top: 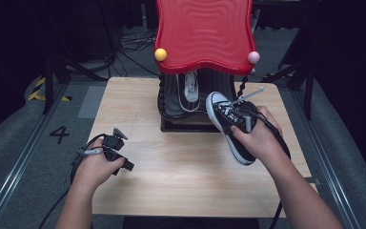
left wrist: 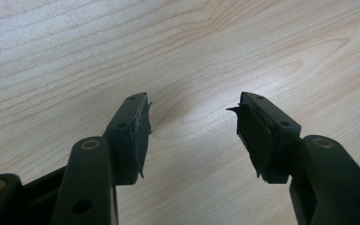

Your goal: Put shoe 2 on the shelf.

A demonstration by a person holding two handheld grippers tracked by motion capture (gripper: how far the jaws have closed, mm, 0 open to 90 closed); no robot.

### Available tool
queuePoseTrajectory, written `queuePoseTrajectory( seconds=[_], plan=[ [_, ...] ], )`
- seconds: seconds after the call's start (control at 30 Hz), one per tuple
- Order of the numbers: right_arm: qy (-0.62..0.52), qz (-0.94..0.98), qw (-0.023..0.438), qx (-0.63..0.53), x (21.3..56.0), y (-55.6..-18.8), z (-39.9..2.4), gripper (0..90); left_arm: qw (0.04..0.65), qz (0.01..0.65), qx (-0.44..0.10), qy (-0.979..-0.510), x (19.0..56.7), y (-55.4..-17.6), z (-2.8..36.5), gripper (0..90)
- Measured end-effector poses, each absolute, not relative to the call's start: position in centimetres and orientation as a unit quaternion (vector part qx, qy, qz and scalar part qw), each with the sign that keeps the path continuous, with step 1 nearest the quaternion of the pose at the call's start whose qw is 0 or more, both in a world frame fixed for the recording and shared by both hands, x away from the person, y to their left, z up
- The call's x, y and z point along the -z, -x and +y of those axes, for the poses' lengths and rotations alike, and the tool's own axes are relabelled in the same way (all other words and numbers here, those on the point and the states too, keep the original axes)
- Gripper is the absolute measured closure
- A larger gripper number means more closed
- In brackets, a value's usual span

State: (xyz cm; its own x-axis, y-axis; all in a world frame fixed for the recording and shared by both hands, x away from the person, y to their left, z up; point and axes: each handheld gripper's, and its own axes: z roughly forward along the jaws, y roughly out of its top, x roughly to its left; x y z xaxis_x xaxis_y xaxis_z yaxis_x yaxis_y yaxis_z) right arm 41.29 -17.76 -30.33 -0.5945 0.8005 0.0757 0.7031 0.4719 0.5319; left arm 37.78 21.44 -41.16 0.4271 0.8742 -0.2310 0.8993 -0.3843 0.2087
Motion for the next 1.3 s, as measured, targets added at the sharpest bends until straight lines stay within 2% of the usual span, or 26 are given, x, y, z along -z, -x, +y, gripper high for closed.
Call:
queuePoseTrajectory(
  seconds=[0.47,0.63,0.97,1.3],
  plan=[
    [-0.440,0.846,0.140,-0.268,30.5,-45.9,-15.3,87.7,0.155,0.538,0.040,-0.828,40.9,-37.7,21.9,45.0],
    [-0.436,0.840,0.172,-0.272,31.3,-47.2,-15.1,87.7,0.153,0.538,0.044,-0.828,41.2,-37.7,22.0,45.0],
    [-0.430,0.837,0.182,-0.287,31.9,-48.5,-14.1,87.3,0.150,0.539,0.046,-0.827,41.4,-37.7,22.1,45.4],
    [-0.424,0.825,0.223,-0.300,32.6,-49.7,-14.0,87.1,0.148,0.545,0.048,-0.824,41.6,-37.6,22.5,45.4]
  ],
)
